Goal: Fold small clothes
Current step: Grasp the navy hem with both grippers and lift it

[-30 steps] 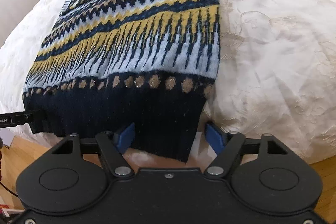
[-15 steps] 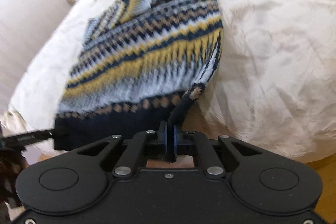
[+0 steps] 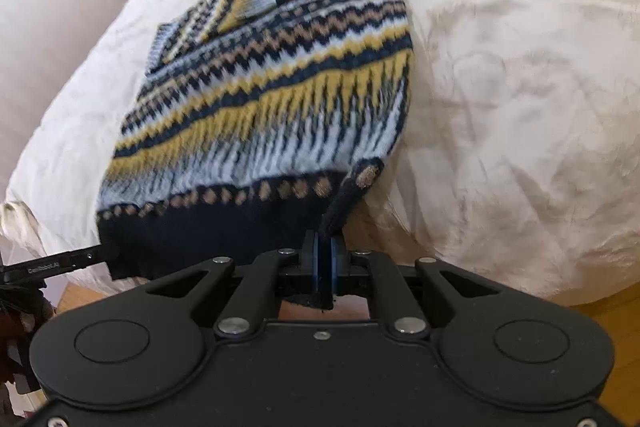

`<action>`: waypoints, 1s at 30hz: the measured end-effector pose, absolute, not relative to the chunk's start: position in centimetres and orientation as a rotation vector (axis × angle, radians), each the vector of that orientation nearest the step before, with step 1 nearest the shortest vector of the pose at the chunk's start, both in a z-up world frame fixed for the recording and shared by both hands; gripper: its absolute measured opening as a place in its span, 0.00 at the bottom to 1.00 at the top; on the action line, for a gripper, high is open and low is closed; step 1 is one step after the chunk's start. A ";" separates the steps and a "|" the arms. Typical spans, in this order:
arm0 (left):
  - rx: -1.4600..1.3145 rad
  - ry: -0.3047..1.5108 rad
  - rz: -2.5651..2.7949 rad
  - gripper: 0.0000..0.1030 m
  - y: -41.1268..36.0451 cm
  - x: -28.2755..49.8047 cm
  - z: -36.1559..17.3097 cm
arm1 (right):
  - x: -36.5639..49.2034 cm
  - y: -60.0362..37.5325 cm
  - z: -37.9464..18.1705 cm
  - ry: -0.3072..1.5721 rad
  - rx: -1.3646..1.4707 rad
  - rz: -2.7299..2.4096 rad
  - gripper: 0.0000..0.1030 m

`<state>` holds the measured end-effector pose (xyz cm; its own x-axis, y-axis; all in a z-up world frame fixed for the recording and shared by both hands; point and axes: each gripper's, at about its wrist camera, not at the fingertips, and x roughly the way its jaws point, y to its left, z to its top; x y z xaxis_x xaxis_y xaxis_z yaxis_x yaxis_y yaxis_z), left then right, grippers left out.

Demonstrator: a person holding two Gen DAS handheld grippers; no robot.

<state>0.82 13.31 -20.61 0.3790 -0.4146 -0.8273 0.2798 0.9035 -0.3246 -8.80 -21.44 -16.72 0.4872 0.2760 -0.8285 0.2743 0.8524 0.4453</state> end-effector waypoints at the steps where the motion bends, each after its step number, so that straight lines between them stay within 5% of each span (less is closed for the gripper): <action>1: -0.140 1.097 -0.448 0.45 13.1 0.9 -20.7 | -8.8 -21.4 -16.9 1.086 0.574 -0.002 0.13; 4: -0.158 1.105 -0.489 0.41 12.4 1.4 -20.9 | -8.7 -21.5 -17.4 1.105 0.566 -0.011 0.19; 7: -0.138 1.071 -0.500 0.09 11.9 1.4 -20.5 | -8.6 -21.7 -17.9 1.111 0.581 -0.011 0.23; 9: -0.136 1.069 -0.494 0.09 11.9 1.6 -20.4 | -8.5 -21.8 -18.2 1.114 0.576 -0.022 0.30; 11: -0.146 1.078 -0.490 0.09 12.1 1.7 -20.5 | -8.4 -21.9 -18.5 1.118 0.577 -0.029 0.48; 14: -0.149 1.085 -0.487 0.09 12.3 1.7 -20.4 | -8.1 -22.0 -19.2 1.131 0.592 -0.026 0.51; 16: -0.185 1.085 -0.484 0.09 12.7 1.7 -19.9 | -8.0 -22.0 -19.8 1.149 0.617 -0.008 0.45; 17: -0.202 1.084 -0.482 0.09 12.9 1.7 -19.6 | -8.0 -21.9 -19.9 1.153 0.631 0.020 0.13; 30: -0.358 0.950 -0.373 0.09 13.6 6.2 -11.6 | -3.9 -25.9 -9.7 0.848 0.720 0.224 0.12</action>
<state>6.24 13.62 -11.60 0.5279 -0.4585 -0.7149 0.1499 0.8789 -0.4529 -3.87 -25.93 -9.73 0.6547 0.4530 -0.6052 0.0949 0.7450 0.6603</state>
